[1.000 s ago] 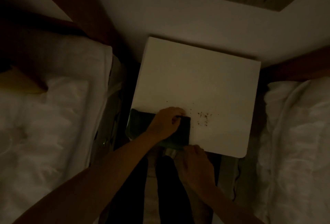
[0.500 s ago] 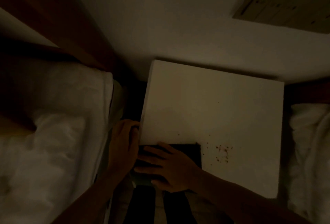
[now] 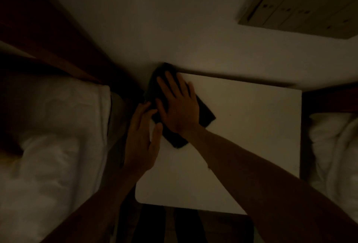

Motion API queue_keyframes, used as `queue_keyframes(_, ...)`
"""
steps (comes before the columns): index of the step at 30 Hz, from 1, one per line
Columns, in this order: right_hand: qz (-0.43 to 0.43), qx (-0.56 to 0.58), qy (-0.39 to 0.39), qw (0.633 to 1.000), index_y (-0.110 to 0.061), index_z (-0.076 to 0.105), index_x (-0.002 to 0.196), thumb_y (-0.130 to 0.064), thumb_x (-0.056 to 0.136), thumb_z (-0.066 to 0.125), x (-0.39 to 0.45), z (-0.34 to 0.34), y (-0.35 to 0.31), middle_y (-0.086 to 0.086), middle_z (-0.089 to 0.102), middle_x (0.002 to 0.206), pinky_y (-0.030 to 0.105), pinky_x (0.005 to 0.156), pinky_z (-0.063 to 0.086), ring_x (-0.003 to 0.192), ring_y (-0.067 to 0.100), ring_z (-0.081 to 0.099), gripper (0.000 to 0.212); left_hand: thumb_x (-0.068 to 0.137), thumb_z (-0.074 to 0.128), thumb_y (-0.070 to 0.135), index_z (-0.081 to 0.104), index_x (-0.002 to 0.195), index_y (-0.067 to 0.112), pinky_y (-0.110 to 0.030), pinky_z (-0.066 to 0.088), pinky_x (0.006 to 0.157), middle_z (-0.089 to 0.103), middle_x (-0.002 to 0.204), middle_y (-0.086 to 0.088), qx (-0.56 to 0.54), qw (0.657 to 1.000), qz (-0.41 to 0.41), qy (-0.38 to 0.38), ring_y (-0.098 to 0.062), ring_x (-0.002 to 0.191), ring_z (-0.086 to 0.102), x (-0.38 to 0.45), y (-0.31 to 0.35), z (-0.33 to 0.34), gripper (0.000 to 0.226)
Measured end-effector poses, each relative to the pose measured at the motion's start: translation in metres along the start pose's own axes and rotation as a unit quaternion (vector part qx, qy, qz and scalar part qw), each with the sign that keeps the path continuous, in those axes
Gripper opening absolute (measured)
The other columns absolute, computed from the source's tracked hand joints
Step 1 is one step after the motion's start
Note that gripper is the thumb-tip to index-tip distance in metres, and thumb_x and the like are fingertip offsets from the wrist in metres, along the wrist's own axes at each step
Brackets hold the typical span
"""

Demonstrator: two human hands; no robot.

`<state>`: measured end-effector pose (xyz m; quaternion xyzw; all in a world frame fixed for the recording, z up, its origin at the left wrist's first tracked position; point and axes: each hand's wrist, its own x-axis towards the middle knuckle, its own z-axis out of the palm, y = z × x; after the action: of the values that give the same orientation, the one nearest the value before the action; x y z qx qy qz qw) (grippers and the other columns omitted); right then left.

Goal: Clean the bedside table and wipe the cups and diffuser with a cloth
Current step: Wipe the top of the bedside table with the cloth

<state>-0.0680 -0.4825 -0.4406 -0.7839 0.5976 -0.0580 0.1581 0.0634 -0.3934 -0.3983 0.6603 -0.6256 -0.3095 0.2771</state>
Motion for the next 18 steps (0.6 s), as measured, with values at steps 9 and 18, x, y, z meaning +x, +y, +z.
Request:
queue_keyframes(9, 0.237, 0.004, 0.069, 0.969, -0.021, 0.018, 0.159, -0.052, 0.102, 0.023, -0.042, -0.009, 0.05, 0.004, 0.012, 0.167, 0.046, 0.124, 0.003, 0.154, 0.025, 0.006, 0.065, 0.104, 0.014, 0.046, 0.014, 0.159, 0.016, -0.043, 0.001, 0.125, 0.007, 0.168, 0.001, 0.179, 0.967, 0.098, -0.151, -0.016, 0.154, -0.001, 0.015, -0.001, 0.046, 0.063)
queue_keyframes(18, 0.382, -0.006, 0.054, 0.922, -0.022, 0.007, 0.16, -0.054, 0.102, 0.022, -0.196, 0.003, 0.036, 0.004, 0.001, 0.168, 0.049, 0.124, 0.009, 0.155, 0.024, -0.002, 0.068, 0.103, 0.014, 0.047, 0.015, 0.158, 0.011, -0.041, 0.003, 0.125, 0.012, 0.167, -0.006, 0.224, 0.958, 0.115, -0.139, -0.02, 0.155, 0.004, 0.004, -0.003, 0.049, 0.066)
